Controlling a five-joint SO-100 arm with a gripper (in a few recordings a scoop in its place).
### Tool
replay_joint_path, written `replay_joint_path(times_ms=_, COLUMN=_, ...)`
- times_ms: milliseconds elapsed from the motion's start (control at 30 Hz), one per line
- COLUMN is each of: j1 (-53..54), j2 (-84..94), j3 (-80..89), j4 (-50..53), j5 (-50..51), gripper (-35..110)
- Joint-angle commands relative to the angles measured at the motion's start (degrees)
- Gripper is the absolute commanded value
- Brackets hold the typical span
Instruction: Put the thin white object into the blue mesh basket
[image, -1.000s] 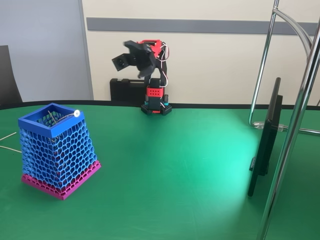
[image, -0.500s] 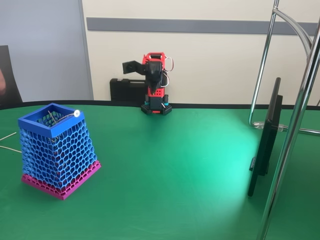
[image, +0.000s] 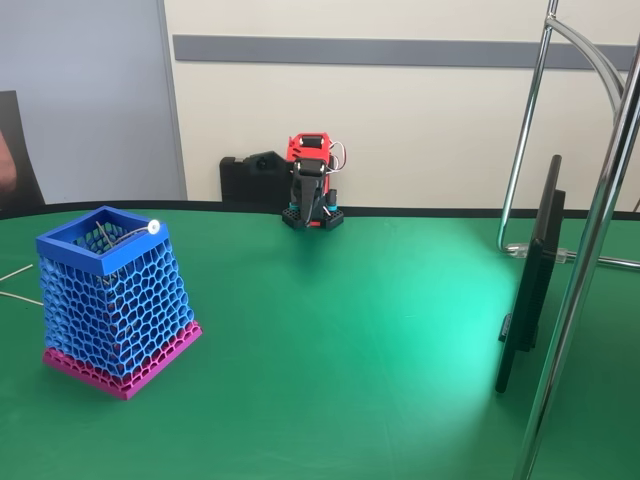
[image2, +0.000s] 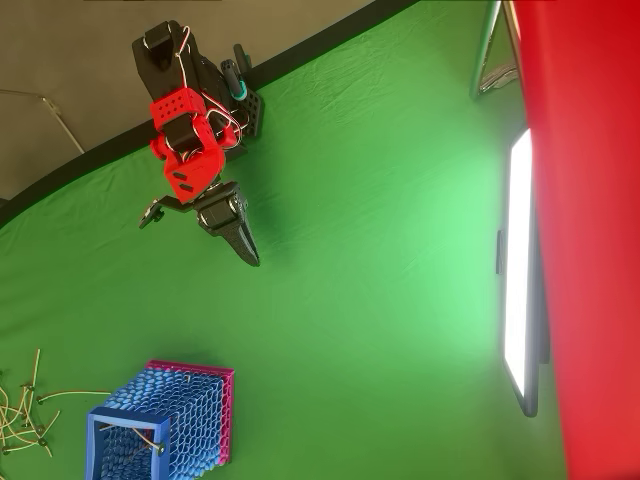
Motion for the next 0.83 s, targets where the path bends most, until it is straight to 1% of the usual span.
replay_joint_path(times_ms=0, j1=-0.7, j2=1.1, j3=0.4, j4=2.5, j5=1.1, gripper=2)
replay_joint_path(times_ms=167, j1=-0.6, j2=1.1, j3=0.4, j4=4.2, j5=2.0, gripper=1)
replay_joint_path(times_ms=333, j1=-1.8, j2=1.1, j3=0.4, j4=9.8, j5=2.3, gripper=1)
replay_joint_path(times_ms=800, j1=-1.9, j2=1.1, j3=0.4, j4=9.8, j5=2.1, gripper=1)
